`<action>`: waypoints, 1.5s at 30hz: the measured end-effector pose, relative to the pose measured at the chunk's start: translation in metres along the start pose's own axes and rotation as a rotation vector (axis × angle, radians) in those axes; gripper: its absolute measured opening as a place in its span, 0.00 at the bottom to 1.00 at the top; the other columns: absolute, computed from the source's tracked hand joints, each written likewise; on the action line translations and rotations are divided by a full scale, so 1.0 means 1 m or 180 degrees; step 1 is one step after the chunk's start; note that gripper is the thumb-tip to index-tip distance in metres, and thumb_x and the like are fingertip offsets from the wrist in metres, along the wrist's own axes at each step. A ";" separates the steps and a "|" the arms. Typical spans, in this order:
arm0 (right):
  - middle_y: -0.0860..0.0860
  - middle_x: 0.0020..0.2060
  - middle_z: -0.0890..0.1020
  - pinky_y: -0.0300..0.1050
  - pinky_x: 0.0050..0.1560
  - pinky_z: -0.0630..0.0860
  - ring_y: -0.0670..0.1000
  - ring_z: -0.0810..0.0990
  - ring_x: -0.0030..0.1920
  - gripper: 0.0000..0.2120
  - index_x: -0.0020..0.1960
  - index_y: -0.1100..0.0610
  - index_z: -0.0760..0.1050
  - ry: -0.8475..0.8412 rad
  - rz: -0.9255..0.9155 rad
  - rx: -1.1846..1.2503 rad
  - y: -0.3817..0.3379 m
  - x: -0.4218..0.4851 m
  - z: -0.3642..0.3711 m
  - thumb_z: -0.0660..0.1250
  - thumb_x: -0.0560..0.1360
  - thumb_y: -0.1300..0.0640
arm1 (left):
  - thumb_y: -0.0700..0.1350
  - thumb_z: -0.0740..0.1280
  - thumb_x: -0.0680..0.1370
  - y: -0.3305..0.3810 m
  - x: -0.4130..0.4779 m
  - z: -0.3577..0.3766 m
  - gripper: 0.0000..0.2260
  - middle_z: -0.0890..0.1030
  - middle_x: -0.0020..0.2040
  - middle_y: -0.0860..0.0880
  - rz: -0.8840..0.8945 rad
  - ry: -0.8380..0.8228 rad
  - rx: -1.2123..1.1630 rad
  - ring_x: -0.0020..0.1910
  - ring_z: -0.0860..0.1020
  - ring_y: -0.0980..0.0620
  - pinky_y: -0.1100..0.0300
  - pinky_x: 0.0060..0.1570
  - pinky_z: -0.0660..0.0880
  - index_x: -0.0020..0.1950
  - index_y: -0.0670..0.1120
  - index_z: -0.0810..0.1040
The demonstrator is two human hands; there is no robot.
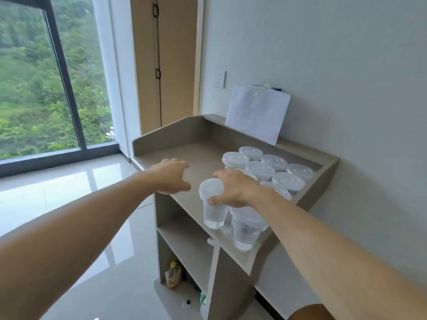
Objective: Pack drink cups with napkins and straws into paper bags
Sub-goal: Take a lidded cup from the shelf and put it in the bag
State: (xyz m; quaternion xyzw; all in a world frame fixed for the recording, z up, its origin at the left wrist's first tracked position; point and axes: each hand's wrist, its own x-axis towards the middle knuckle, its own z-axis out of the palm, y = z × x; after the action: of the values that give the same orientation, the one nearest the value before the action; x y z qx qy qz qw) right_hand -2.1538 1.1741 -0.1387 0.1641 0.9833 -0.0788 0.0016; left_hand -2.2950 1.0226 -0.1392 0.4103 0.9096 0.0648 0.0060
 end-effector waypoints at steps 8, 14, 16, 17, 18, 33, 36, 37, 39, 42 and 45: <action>0.50 0.69 0.70 0.53 0.66 0.65 0.56 0.64 0.71 0.47 0.75 0.45 0.60 -0.0380 0.0072 -0.0489 -0.004 0.040 0.013 0.73 0.61 0.33 | 0.58 0.66 0.76 -0.019 0.015 0.015 0.30 0.68 0.73 0.48 0.0171 -0.0120 -0.0035 0.71 0.66 0.45 0.49 0.65 0.70 0.76 0.51 0.64; 0.48 0.63 0.68 0.48 0.61 0.66 0.52 0.62 0.68 0.45 0.72 0.42 0.62 -0.0106 0.0021 -0.0052 0.002 0.040 0.016 0.76 0.59 0.38 | 0.58 0.66 0.76 -0.015 0.029 0.008 0.30 0.69 0.72 0.48 0.0229 0.0035 -0.0023 0.70 0.67 0.45 0.50 0.63 0.71 0.76 0.51 0.64; 0.47 0.62 0.68 0.50 0.62 0.69 0.51 0.63 0.67 0.45 0.71 0.42 0.63 0.0063 0.0047 0.0302 0.006 0.035 0.006 0.76 0.58 0.39 | 0.58 0.66 0.76 -0.012 0.035 0.002 0.29 0.70 0.71 0.48 0.0197 0.0167 0.0023 0.68 0.69 0.45 0.50 0.59 0.71 0.74 0.51 0.66; 0.47 0.62 0.68 0.50 0.62 0.69 0.51 0.63 0.67 0.45 0.71 0.43 0.63 0.0163 0.0044 0.0440 0.009 0.032 -0.002 0.75 0.58 0.39 | 0.58 0.66 0.75 -0.010 0.039 -0.002 0.28 0.71 0.70 0.48 0.0172 0.0232 0.0054 0.66 0.69 0.45 0.51 0.56 0.72 0.73 0.51 0.68; 0.47 0.62 0.68 0.50 0.62 0.70 0.51 0.65 0.67 0.45 0.71 0.43 0.63 0.0272 0.0033 0.0556 0.012 0.029 -0.012 0.75 0.57 0.38 | 0.58 0.66 0.75 -0.006 0.042 -0.007 0.26 0.72 0.68 0.48 0.0146 0.0288 0.0080 0.65 0.70 0.45 0.51 0.52 0.71 0.71 0.51 0.69; 0.49 0.64 0.68 0.49 0.63 0.72 0.50 0.69 0.67 0.45 0.72 0.45 0.65 0.1525 0.1277 0.0873 0.144 -0.149 -0.102 0.81 0.60 0.42 | 0.55 0.66 0.74 0.205 0.072 -0.023 0.25 0.73 0.67 0.46 0.1513 0.0447 0.0058 0.65 0.70 0.42 0.47 0.59 0.72 0.69 0.48 0.72; 0.49 0.64 0.68 0.47 0.60 0.71 0.50 0.69 0.66 0.44 0.72 0.46 0.65 0.1624 0.1707 0.0793 0.181 -0.204 -0.096 0.80 0.60 0.42 | 0.54 0.66 0.74 0.268 0.061 -0.012 0.24 0.75 0.65 0.45 0.1899 0.0390 0.0040 0.62 0.72 0.42 0.48 0.57 0.73 0.68 0.48 0.73; 0.49 0.63 0.68 0.46 0.58 0.71 0.50 0.69 0.65 0.44 0.72 0.45 0.65 0.1623 0.1846 0.0753 0.194 -0.224 -0.092 0.80 0.60 0.42 | 0.54 0.66 0.74 0.291 0.056 -0.005 0.23 0.75 0.64 0.45 0.2013 0.0348 0.0057 0.63 0.72 0.41 0.47 0.58 0.73 0.67 0.48 0.73; 0.48 0.61 0.67 0.44 0.53 0.70 0.50 0.70 0.62 0.45 0.72 0.45 0.65 0.1582 0.2117 0.0693 0.217 -0.262 -0.078 0.80 0.59 0.41 | 0.54 0.66 0.73 0.336 0.044 0.014 0.22 0.74 0.61 0.44 0.2184 0.0250 0.0084 0.63 0.72 0.40 0.48 0.58 0.73 0.65 0.48 0.74; 0.48 0.61 0.68 0.46 0.51 0.70 0.52 0.71 0.61 0.46 0.72 0.45 0.64 0.1427 0.2464 0.0609 0.251 -0.318 -0.047 0.79 0.59 0.41 | 0.56 0.67 0.74 0.400 0.015 0.058 0.29 0.71 0.69 0.46 0.2363 -0.0060 0.0084 0.67 0.69 0.41 0.48 0.60 0.71 0.74 0.50 0.67; 0.49 0.63 0.67 0.48 0.53 0.71 0.52 0.68 0.65 0.46 0.73 0.46 0.63 0.1231 0.2761 0.0618 0.283 -0.371 -0.010 0.78 0.59 0.41 | 0.56 0.66 0.75 0.459 -0.021 0.113 0.29 0.71 0.69 0.46 0.2587 -0.0446 0.0135 0.66 0.70 0.43 0.48 0.58 0.72 0.74 0.50 0.66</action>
State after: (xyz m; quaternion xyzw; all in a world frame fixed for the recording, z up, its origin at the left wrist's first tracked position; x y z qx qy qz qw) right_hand -1.7114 1.3199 -0.1614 0.5699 0.7946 -0.1304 -0.1639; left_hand -1.9317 1.3199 -0.1954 0.7396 0.6721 0.0151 0.0333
